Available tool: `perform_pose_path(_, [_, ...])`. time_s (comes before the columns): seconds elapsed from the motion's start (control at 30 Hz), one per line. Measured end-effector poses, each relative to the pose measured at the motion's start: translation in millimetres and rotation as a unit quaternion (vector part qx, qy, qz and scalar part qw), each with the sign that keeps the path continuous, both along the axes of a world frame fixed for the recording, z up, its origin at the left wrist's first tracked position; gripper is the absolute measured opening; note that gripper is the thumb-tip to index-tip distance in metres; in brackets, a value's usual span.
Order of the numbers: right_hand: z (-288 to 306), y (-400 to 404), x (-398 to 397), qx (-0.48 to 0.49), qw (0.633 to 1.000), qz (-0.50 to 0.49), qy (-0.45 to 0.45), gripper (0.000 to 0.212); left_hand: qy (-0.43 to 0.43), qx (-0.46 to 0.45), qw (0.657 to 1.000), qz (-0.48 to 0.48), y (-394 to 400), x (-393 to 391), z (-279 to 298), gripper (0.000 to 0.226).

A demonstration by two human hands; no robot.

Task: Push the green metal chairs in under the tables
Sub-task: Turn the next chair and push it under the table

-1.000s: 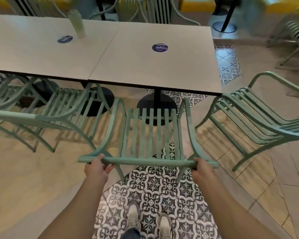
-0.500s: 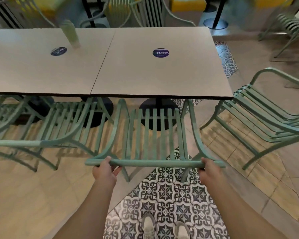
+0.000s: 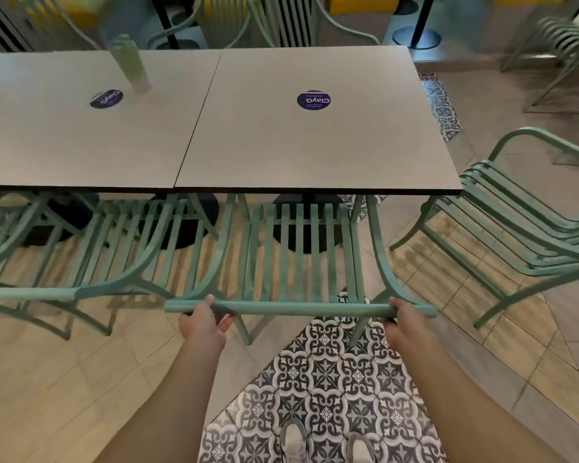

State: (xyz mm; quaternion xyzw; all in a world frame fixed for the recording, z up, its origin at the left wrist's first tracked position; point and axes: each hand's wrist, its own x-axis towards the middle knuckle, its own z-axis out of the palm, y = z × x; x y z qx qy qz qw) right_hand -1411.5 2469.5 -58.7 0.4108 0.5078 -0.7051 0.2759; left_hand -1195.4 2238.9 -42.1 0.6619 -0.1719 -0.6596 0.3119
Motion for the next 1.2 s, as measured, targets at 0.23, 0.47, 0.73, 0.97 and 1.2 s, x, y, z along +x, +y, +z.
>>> perform_pose_path(0.23, [-1.8,-12.1,-5.4,0.011,1.000,-0.003,-0.005,0.058,-0.004,-0.008,1.000,0.000,-12.7,-8.3,0.4,0.044])
perform_pose_path(0.47, [-5.9,-13.1,-16.0,0.014,1.000,-0.009,-0.010,0.059,0.009,-0.011,1.000,0.005,-13.8,-16.9,-3.0,0.050])
perform_pose_path(0.73, [-5.9,-12.4,-38.7,0.006,1.000,-0.009,-0.001,0.060,0.014,0.003,1.000,0.004,-15.5,-36.1,-3.7,0.053])
perform_pose_path(0.97, [-4.1,-13.8,-58.1,0.008,1.000,0.006,-0.001,0.054,0.011,0.002,1.000,0.009,-18.3,-56.1,-6.2,0.056])
perform_pose_path(1.2, [0.8,-16.0,-79.9,0.006,1.000,-0.003,0.009,0.062,0.010,0.000,1.000,0.003,-17.9,-77.5,-5.8,0.059])
